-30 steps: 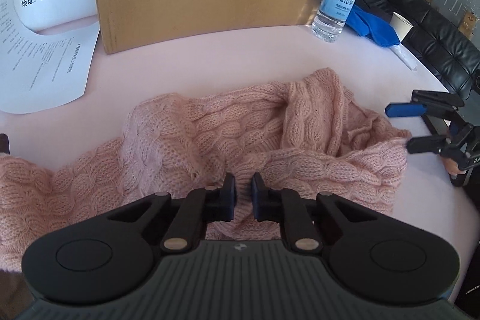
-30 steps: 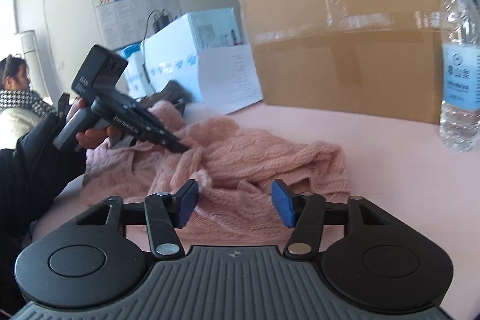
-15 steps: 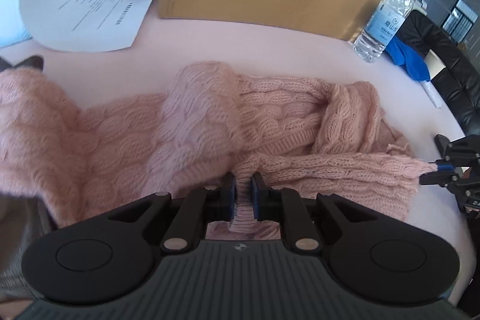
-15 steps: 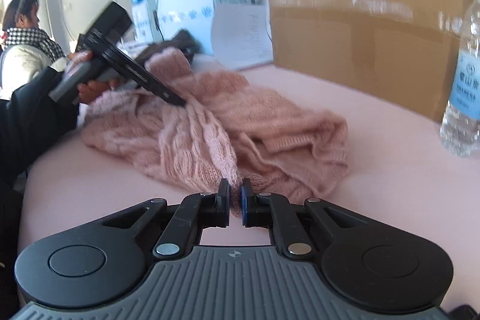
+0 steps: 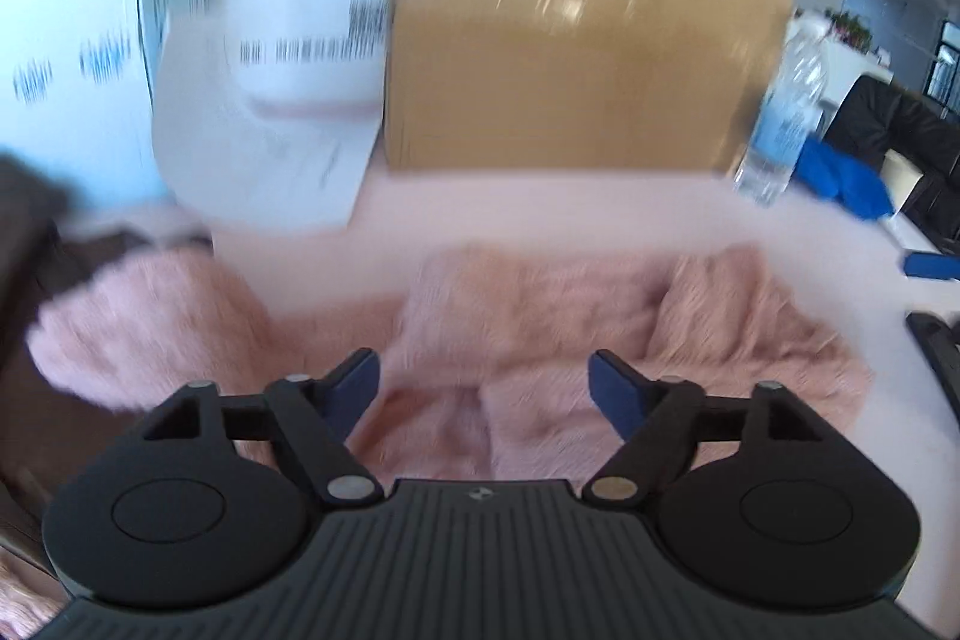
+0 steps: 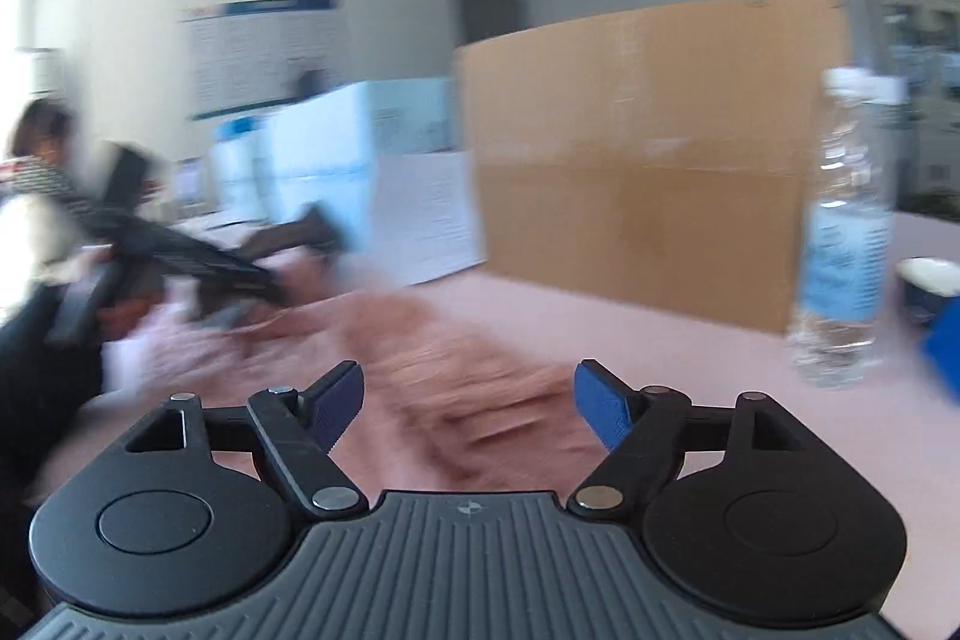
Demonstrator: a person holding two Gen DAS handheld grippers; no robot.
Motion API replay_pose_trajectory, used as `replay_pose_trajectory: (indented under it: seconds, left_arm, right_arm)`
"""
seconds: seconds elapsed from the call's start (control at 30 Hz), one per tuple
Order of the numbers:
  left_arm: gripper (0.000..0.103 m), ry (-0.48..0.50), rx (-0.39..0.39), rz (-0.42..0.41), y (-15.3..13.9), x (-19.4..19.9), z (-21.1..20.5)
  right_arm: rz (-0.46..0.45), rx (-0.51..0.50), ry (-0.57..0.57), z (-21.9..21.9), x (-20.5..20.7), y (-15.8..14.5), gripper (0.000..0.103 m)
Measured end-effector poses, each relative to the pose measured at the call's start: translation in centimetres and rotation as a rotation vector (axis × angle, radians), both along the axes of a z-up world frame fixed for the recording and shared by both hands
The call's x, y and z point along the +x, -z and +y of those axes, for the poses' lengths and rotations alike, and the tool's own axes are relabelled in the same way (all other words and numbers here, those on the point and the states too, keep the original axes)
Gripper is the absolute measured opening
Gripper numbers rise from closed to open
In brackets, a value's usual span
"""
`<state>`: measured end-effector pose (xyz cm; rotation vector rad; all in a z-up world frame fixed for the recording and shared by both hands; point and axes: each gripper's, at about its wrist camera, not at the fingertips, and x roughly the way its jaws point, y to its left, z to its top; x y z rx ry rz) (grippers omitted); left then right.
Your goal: Fold clothes
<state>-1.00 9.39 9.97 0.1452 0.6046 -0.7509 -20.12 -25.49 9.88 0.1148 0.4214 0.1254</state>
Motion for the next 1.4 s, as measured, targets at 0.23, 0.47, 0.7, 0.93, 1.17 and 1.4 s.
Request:
replay_pose_trajectory:
  seconds: [0.23, 0.47, 0.7, 0.93, 1.17, 1.4]
  left_arm:
    - [0.083, 0.224, 0.058, 0.119, 0.3, -4.5, -8.3]
    - [0.083, 0.362, 0.149, 0.163, 5.9, -6.6, -15.8]
    - [0.084, 0.387, 0.160, 0.092, 6.5, -8.0, -15.5]
    - [0.088, 0.390, 0.171, 0.048, 6.6, -8.9, -15.5]
    - [0.088, 0.195, -0.119, 0.125, 1.7, -9.1, -8.6]
    - [0.088, -0.311, -0.103, 0.012, -2.4, -13.1, -0.3]
  right_arm:
    - [0.260, -0.100, 0.075, -0.5, 9.1, 1.1, 0.051]
    - [0.322, -0.174, -0.106, -0.6, 14.1, 2.5, 0.009]
    - [0.354, -0.234, 0.151, -0.6, 15.2, 3.5, 0.002]
    - [0.281, -0.120, 0.256, -1.4, 13.0, 2.3, 0.043]
    - [0.259, 0.331, 0.140, -2.4, 2.9, -1.8, 0.079]
    - [0.423, 0.775, 0.170, -3.3, -1.9, 2.0, 0.080]
